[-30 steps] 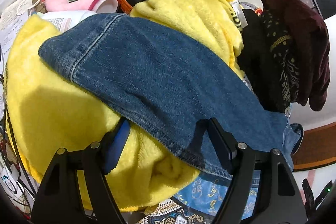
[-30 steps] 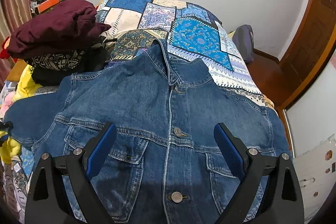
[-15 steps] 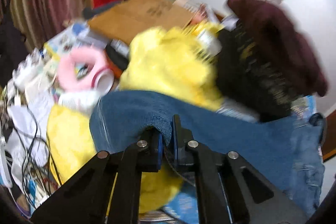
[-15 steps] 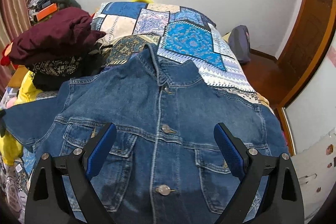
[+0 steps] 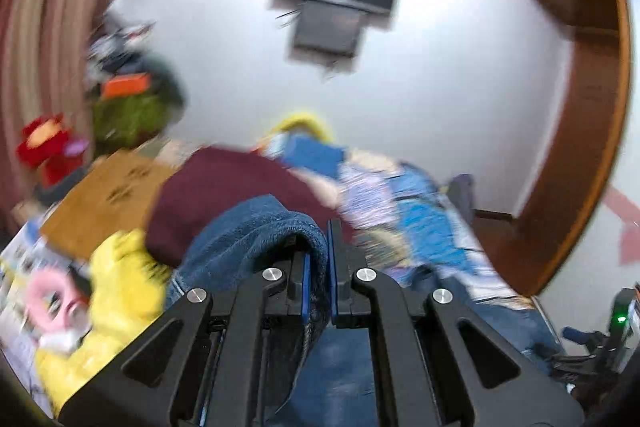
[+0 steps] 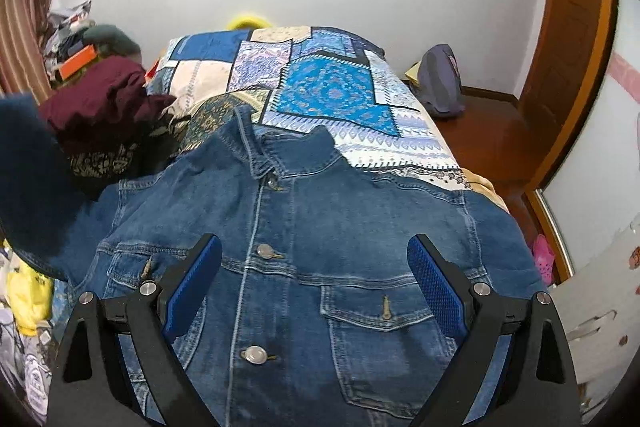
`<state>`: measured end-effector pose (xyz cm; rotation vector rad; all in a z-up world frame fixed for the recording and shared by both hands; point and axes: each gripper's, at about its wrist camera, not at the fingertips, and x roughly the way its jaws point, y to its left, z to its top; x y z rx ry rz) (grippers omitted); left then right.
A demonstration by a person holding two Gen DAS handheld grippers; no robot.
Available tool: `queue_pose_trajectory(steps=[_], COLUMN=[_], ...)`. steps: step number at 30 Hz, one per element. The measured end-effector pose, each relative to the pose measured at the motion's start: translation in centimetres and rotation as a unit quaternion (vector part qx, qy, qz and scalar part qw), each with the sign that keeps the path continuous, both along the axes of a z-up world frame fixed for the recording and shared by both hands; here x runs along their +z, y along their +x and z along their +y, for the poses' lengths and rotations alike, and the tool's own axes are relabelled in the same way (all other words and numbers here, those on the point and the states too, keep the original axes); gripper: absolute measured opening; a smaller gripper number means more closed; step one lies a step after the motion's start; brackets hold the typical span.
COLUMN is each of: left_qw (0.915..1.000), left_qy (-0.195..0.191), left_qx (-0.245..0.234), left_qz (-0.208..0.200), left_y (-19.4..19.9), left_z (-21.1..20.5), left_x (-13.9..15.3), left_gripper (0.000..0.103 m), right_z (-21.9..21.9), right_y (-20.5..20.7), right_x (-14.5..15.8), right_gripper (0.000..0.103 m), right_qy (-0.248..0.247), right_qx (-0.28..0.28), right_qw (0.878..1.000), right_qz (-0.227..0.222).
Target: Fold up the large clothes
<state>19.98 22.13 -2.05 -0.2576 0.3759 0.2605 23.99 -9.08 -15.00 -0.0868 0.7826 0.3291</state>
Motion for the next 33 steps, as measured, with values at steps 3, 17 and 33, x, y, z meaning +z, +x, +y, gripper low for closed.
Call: queue_pose_trajectory(steps=[3,17,33], left_qw=[0.9979,0.9436,0.8942], left_qy=[-0.003,-0.042,0.012], left_qx=[-0.064,-0.28,-0.346], left_qz=[0.001,0.171,0.284], left_y=[3.2,13.7,11.5], left_z=[-3.9,-19.5,-25.1], left_x=[0.8,-7.6,-13.3], left_gripper=[0.006,0.006,0.047], right_z=[-1.3,-5.7,-6.7], right_y=[0.2,-0.4,-0.6], right_x=[0.0,-0.5,-0.8], right_gripper=[0.093,0.093,0.093], right_qy=[0.015,0.013,-0.005], right_qx=[-0.009,-0.043,-0.045], right_qw=[1.0,0.999,0.999], right_qz=[0.006,0.002,0.009])
